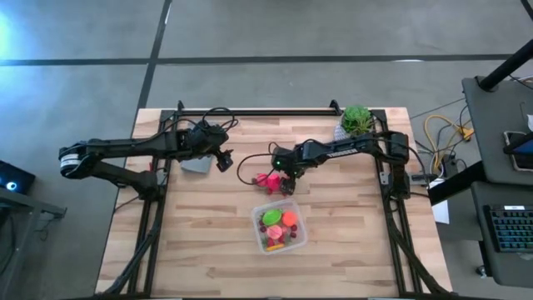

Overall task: Pick and placing Produce into tupperware
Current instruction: Put the red strawberry into the transparent bin

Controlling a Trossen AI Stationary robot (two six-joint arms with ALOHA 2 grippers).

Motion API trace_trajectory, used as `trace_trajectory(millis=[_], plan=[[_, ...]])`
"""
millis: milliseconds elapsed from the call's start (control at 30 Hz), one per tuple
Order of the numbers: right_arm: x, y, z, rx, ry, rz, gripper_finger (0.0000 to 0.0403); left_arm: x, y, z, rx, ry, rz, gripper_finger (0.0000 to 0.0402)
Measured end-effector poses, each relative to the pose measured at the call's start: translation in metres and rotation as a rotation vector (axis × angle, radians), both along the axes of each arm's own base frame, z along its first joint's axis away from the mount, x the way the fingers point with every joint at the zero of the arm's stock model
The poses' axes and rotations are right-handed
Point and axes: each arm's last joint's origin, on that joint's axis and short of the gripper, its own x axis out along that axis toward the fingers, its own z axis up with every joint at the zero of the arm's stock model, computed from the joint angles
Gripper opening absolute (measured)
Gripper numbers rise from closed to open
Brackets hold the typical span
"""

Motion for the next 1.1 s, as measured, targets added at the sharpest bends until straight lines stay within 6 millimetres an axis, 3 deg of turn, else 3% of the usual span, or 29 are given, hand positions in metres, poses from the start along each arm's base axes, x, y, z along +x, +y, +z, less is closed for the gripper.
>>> trace_trajectory(millis=[833,1100], plan=[[-0.0040,-0.0006,0.0034,-0.007,0.050,0.006,0.0156,-0.0001,0.0004,-0.0001,-0.002,-0.002,0.005,0.0274],[-0.0053,-0.0004,0.0035,-0.001,0.063,-0.011,0.0146,-0.0003,0.0004,0.0001,-0.002,-0.002,0.004,0.0274]])
